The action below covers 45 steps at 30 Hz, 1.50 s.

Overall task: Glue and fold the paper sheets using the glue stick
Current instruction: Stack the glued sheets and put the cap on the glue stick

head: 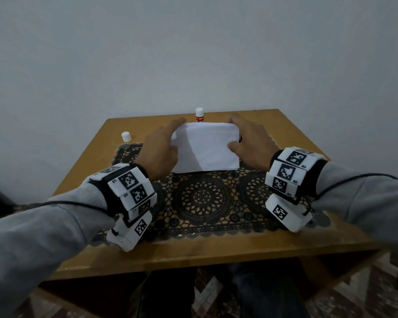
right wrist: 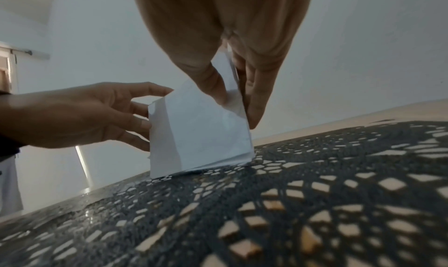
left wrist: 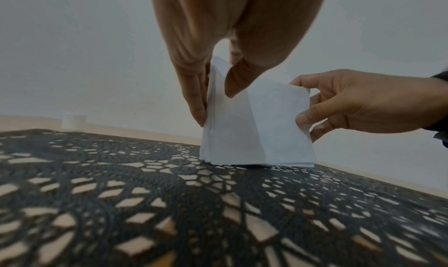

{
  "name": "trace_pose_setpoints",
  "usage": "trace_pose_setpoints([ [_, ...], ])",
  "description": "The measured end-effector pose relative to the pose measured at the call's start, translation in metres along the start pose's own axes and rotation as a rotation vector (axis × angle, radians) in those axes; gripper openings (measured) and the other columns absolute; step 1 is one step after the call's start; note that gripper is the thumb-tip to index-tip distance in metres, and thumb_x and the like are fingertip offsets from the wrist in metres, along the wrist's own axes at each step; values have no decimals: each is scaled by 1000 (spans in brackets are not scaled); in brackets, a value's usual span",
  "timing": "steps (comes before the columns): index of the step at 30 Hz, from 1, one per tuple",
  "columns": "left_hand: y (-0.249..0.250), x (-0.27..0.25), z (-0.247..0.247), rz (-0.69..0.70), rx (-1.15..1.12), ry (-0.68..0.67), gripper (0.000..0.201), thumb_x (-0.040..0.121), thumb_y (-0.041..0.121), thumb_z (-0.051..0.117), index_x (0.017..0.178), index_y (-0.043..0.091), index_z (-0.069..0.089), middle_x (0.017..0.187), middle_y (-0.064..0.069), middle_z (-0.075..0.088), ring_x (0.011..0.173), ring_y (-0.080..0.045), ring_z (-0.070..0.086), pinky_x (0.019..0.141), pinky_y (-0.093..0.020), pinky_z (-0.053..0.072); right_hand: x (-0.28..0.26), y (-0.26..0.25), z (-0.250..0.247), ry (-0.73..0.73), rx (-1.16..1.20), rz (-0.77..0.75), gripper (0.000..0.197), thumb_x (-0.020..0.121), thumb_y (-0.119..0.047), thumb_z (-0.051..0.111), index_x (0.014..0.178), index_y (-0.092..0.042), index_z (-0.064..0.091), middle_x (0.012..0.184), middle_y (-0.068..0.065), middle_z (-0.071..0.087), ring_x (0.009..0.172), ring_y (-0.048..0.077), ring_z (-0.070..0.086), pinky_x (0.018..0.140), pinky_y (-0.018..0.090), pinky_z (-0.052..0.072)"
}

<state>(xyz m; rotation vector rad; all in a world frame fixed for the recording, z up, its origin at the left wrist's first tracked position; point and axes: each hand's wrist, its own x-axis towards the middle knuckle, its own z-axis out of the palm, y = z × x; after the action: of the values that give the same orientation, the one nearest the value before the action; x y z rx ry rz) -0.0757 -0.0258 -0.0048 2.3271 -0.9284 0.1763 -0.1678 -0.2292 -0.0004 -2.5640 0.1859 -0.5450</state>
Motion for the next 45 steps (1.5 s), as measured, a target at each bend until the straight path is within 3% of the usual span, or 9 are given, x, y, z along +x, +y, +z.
trace_pose_setpoints([
  [5, -1, -6, 1, -38, 41, -109, 75, 90, -4, 47, 151, 28, 18, 95, -8, 52, 86, -22, 49, 78, -27, 40, -1, -2, 4, -154, -36, 34, 44, 88, -8, 61, 126, -17, 38, 106, 9, 59, 89, 26, 60, 62, 24, 43],
  [13, -15, 17, -7, -176, -73, -169, 72, 85, -7, 48, 146, 27, 33, 108, -16, 61, 88, -26, 57, 71, -29, 45, 17, -3, 1, -184, 174, 153, 59, 83, -5, 61, 136, -20, 39, 116, 1, 54, 98, 17, 55, 61, 19, 43],
  [18, -23, 30, 1, -284, 2, -320, 65, 86, -7, 52, 142, 23, 40, 120, -16, 54, 93, -29, 58, 52, -23, 50, 30, 3, 17, -335, 109, 314, 60, 79, -7, 64, 133, -17, 42, 119, 6, 54, 102, 25, 61, 77, 44, 59],
  [23, -29, 37, 11, -358, 78, -429, 55, 86, -4, 60, 135, 20, 51, 127, -14, 53, 74, -22, 59, 40, -20, 50, 38, 1, 27, -435, -134, 319, 57, 83, -13, 67, 136, -11, 46, 124, 4, 52, 104, 24, 57, 74, 33, 54],
  [27, -30, 39, 13, -338, 117, -465, 56, 85, -1, 62, 134, 22, 49, 122, -12, 52, 76, -25, 60, 44, -25, 54, 38, -1, 32, -455, -320, 251, 44, 88, -20, 64, 128, -8, 48, 125, 10, 56, 111, 27, 57, 90, 36, 50],
  [31, -27, 38, 13, -311, 176, -472, 57, 87, 2, 57, 138, 23, 45, 121, -9, 51, 72, -22, 61, 41, -21, 49, 40, -3, 31, -464, -327, 246, 40, 88, -22, 63, 122, -10, 47, 113, 8, 55, 100, 24, 55, 73, 31, 48],
  [35, -24, 43, 3, -244, 312, -411, 49, 90, 9, 53, 137, 23, 46, 137, -7, 49, 114, -27, 53, 80, -28, 44, 56, -8, 23, -292, -210, 255, 10, 89, -15, 59, 99, -12, 58, 94, 3, 59, 89, 21, 57, 65, 28, 46],
  [40, -31, 62, -9, -242, 269, -277, 40, 90, 15, 56, 129, 19, 50, 125, -8, 56, 103, -23, 51, 79, -29, 39, 95, -6, 23, -165, 101, 359, 33, 79, -16, 74, 108, -6, 62, 104, 13, 65, 88, 24, 60, 89, 42, 54],
  [45, -39, 81, -12, -238, 199, -248, 40, 89, 17, 59, 127, 19, 50, 118, -5, 57, 94, -21, 52, 77, -30, 41, 126, -3, 39, -206, 167, 371, 47, 78, -21, 78, 117, 0, 61, 99, 16, 65, 83, 25, 58, 88, 41, 54],
])
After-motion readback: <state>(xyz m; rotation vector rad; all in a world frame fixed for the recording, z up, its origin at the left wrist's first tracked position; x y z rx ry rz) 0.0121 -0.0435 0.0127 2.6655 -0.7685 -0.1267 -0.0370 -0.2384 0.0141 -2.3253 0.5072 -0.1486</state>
